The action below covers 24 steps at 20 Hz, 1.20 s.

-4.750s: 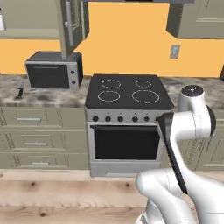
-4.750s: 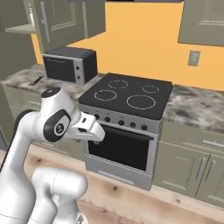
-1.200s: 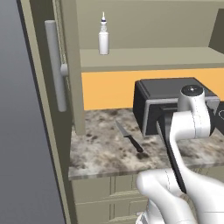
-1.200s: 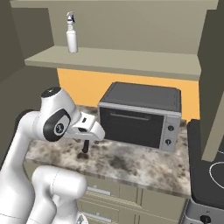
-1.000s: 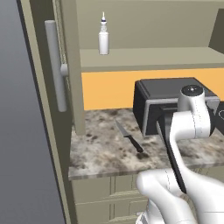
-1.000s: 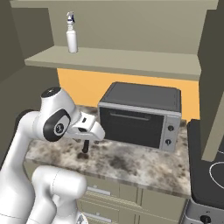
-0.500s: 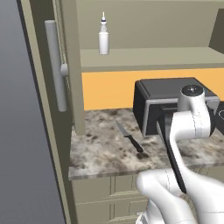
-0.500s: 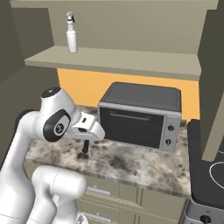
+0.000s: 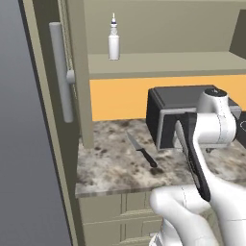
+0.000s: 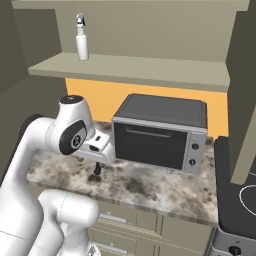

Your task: Move the cutting board and knife to the sink. Then move spray from the cabinet to the counter.

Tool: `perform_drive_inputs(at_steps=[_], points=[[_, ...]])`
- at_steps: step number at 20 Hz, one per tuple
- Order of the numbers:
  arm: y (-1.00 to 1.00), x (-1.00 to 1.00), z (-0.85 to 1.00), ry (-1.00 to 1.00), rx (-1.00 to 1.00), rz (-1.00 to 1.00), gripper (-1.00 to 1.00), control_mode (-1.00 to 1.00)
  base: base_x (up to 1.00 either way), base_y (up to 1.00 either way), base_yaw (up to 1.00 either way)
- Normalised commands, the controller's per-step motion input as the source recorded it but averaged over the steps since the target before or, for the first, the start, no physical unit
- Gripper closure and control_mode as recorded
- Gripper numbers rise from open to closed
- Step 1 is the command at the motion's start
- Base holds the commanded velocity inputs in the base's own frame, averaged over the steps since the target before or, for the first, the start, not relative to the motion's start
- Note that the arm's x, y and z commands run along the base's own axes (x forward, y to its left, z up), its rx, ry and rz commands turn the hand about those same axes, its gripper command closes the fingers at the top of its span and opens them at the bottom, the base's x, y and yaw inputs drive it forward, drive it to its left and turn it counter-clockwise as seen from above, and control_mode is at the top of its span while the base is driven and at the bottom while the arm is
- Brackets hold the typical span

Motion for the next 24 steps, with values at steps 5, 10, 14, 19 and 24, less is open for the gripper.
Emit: perform_drive_inputs(at_steps=[5, 10, 14, 19, 24], points=[[0.44, 0.19, -0.13, 0.07, 0.05, 0.0, -1.0, -1.0, 0.0, 0.0, 0.0], [0.38, 0.34, -0.32, 0.04, 0.0, 0.0, -1.0, -1.0, 0.0, 0.0, 0.0], [0.2, 0.38, -0.44, 0.02, 0.0, 0.0, -1.0, -1.0, 0.0, 0.0, 0.0], [0.05, 0.38, -0.41, 0.11, 0.01, 0.0, -1.0, -1.0, 0.0, 0.0, 0.0], [0.16, 0.36, -0.32, 0.13, 0.0, 0.0, -1.0, -1.0, 0.0, 0.0, 0.0]])
